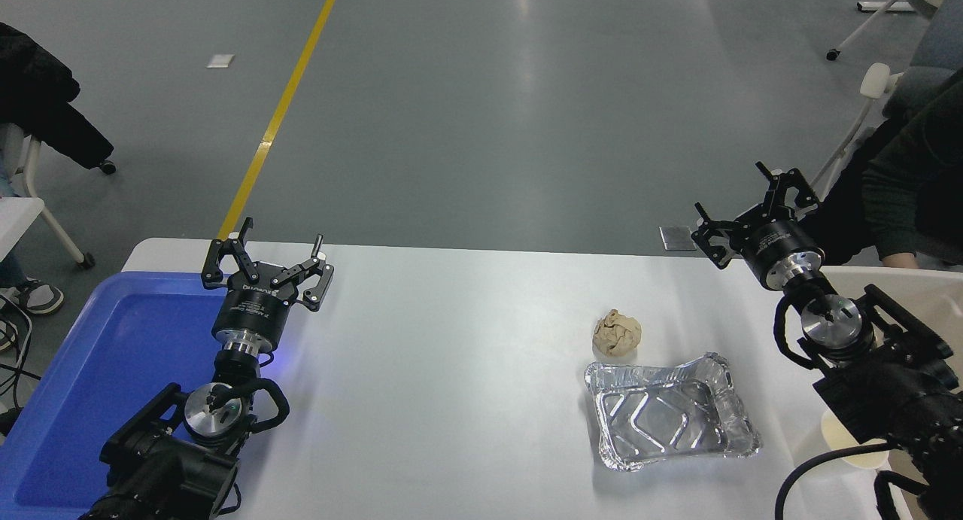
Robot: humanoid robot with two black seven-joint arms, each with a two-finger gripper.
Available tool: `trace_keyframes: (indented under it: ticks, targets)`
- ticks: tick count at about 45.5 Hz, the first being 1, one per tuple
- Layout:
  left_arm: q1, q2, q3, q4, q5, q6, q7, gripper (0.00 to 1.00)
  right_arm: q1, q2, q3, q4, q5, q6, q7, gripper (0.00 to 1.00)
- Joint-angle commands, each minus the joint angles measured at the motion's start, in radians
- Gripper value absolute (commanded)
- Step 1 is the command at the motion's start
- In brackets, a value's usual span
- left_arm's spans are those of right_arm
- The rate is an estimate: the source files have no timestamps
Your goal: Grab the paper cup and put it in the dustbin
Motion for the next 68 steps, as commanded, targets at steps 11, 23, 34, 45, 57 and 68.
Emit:
trace_keyframes:
  ticks: [11, 23, 34, 45, 57, 68]
  targets:
    - [0.000, 0.000, 0.000, 0.000, 0.000, 0.000, 0.000, 0.99, 0.002, 0.003, -0.029, 0.000, -0.005, 0.005, 0.001, 1.00]
    - [0.000, 0.000, 0.000, 0.000, -0.002, 0.000, 0.000, 0.99, 0.013, 0.005, -0.046, 0.000, -0.019, -0.001, 0.001, 1.00]
    - [0.000, 0.001, 0.000, 0.000, 0.000, 0.000, 0.000, 0.99, 0.048, -0.098, -0.159, 0.035, -0.047, -0.005, 0.001, 1.00]
    - [0.000, 0.000, 0.000, 0.000, 0.000, 0.000, 0.000, 0.99, 0.192, -0.303, -0.460, 0.124, -0.156, -0.005, -0.002, 1.00]
    - [0.000, 0.000, 0.002, 0.000, 0.000, 0.000, 0.000, 0.99, 0.414, -0.501, -0.886, 0.259, -0.162, -0.005, 0.000, 1.00]
    - [0.000, 0.001, 0.002, 0.000, 0.000, 0.000, 0.000, 0.99, 0.831, -0.624, -1.463, 0.480, -0.163, -0.002, 0.000, 1.00]
